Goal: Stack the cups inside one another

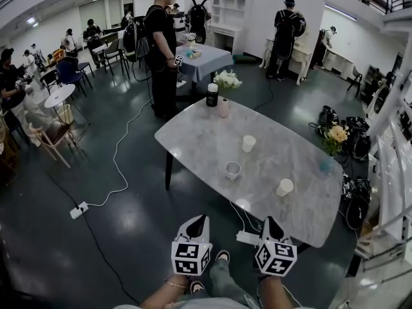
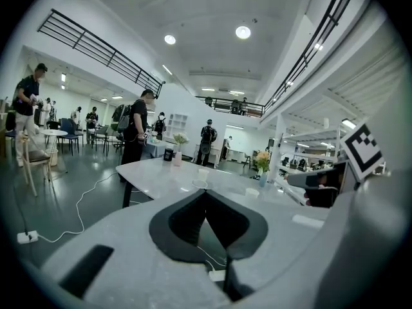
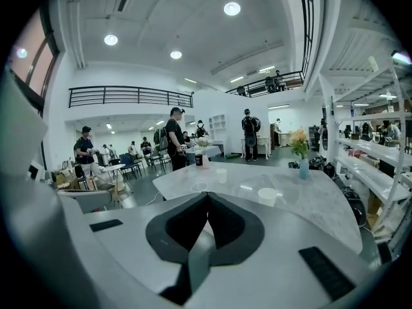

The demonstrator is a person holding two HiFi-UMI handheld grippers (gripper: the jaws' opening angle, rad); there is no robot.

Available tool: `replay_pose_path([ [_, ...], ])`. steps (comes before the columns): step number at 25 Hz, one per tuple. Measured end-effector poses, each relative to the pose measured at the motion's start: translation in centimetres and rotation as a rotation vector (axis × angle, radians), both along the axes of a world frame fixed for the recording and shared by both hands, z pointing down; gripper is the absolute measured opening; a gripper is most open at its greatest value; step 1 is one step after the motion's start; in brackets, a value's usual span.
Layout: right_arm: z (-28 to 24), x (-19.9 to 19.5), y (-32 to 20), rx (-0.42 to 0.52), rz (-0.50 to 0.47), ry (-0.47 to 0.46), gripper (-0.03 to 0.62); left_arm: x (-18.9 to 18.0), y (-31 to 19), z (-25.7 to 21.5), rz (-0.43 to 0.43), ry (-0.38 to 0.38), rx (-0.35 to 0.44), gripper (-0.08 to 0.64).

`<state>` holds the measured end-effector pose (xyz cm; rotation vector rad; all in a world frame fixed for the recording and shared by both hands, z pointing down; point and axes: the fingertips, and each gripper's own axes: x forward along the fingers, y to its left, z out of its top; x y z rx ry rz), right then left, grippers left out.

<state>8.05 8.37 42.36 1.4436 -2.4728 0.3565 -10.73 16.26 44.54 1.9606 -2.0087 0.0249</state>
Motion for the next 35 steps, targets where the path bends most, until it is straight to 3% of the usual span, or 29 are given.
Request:
replay_pose_path([
  [10, 0.5, -2.4, -10.9, -0.002, -0.009, -0.069, 0.006, -2.2, -11.2, -0.6, 0.005, -0.066, 0.000, -0.005],
  [18, 0.4, -3.0, -20.3, -0.028, -0.027, -0.095, 0.008, -2.6, -20.1, -0.8, -0.011, -0.072, -0.040, -0.005],
  [28, 1.5, -3.8, -26.0, -0.069, -0.057, -0.108, 0.006, -4.4, -24.5, -0.4, -0.061, -0.077, -0.090, -0.005],
  [35, 1.3, -6.1, -28.8, -0.068, -0.053, -0.120, 0.006, -7.0, -27.7, 0.1, -0.046, -0.061, -0.096, -0.005],
])
